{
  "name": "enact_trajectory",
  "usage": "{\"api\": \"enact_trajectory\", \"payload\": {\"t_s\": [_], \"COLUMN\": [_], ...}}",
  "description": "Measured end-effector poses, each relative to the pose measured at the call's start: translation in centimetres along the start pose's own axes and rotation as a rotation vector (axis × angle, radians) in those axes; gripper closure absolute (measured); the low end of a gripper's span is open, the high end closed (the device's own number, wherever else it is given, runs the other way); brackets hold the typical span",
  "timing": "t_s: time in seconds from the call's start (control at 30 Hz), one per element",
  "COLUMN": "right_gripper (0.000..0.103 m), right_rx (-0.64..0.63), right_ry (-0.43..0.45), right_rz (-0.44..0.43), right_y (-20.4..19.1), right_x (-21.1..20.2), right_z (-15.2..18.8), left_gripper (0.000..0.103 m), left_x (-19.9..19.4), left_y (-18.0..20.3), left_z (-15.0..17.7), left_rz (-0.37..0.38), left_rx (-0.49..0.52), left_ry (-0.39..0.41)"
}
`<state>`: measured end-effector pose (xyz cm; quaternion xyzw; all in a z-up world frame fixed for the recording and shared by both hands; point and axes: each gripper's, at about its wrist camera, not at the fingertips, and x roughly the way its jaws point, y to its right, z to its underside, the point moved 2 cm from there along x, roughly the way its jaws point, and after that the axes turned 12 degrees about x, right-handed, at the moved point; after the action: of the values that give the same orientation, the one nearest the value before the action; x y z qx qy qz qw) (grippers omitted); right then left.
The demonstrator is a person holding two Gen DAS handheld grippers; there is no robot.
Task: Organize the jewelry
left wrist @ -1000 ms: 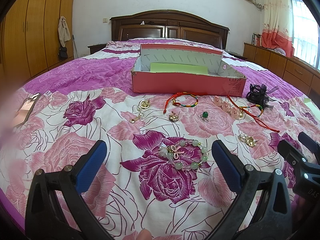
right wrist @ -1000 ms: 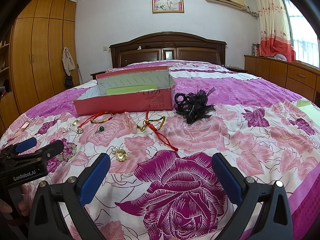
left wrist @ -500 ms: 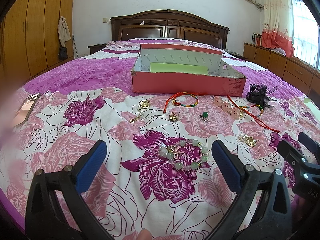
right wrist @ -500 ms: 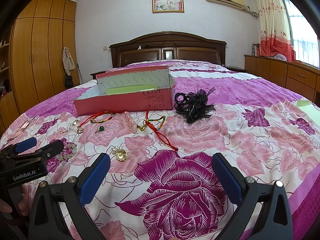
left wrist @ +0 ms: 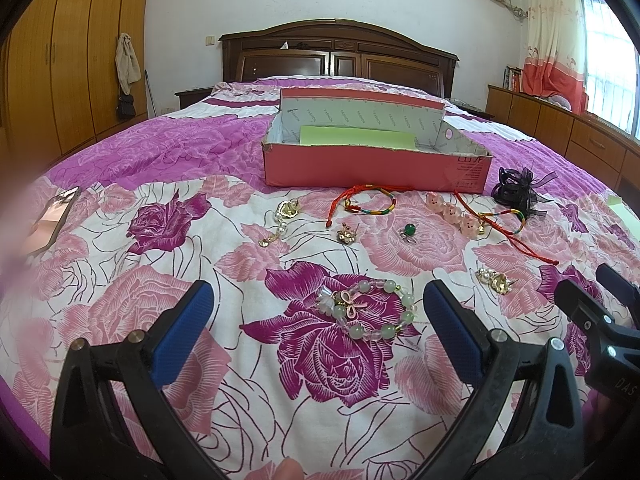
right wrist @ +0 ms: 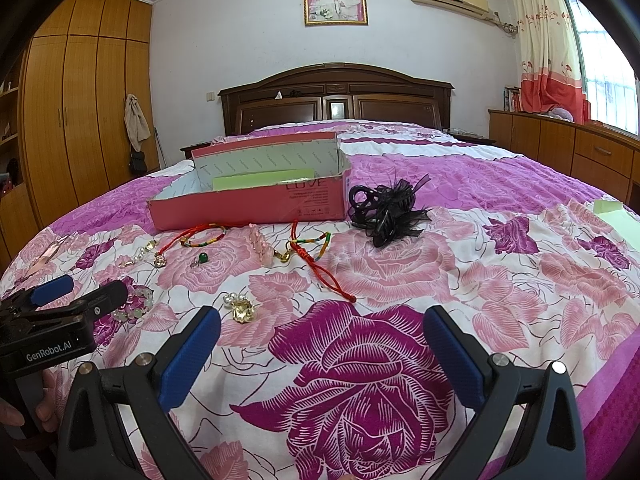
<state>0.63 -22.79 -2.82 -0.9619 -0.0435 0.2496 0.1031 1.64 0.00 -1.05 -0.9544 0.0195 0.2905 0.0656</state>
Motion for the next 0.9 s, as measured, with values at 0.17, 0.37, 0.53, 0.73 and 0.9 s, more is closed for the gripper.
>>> {"api": "enact_trajectory", "payload": {"t_s": [0.17,0.37,0.53,0.73,0.9], "right_gripper": [0.000,0.000,0.000,0.000,0.000], "right_rx": [0.014,0.020,0.035,0.059,0.071], "right_ry": [-0.003,-0.006,-0.014,-0.061,-0.144], "right_rz": [-0.005,-0.002,0.006,0.030,0.066], "right_y": [0.1,0.1,0.6,1.7,3.1], "right_x": [-0.5,-1.0,-1.1,0.4,3.2], "right_z": [-0.6,-2.2,-5.0,-9.2,-11.3], "left_gripper": [0.005,0.005,0.005,0.006,0.017], "left_x": [-0.7,-0.2,0.6,1.8,3.8], "left_y": [0.2,-0.8,-2.2,-3.0,-3.6], "left_z": [-1.0,-2.5,-4.7,-7.0,-8.2], "left_rz": [0.007,-0.018,0.023,0.032,0.049], "left_rx": [-0.006,0.000,-0.014,0.025,0.046], "left_ry": [-0.010,-0.051,-0.122,-0.137,-0.193]}}
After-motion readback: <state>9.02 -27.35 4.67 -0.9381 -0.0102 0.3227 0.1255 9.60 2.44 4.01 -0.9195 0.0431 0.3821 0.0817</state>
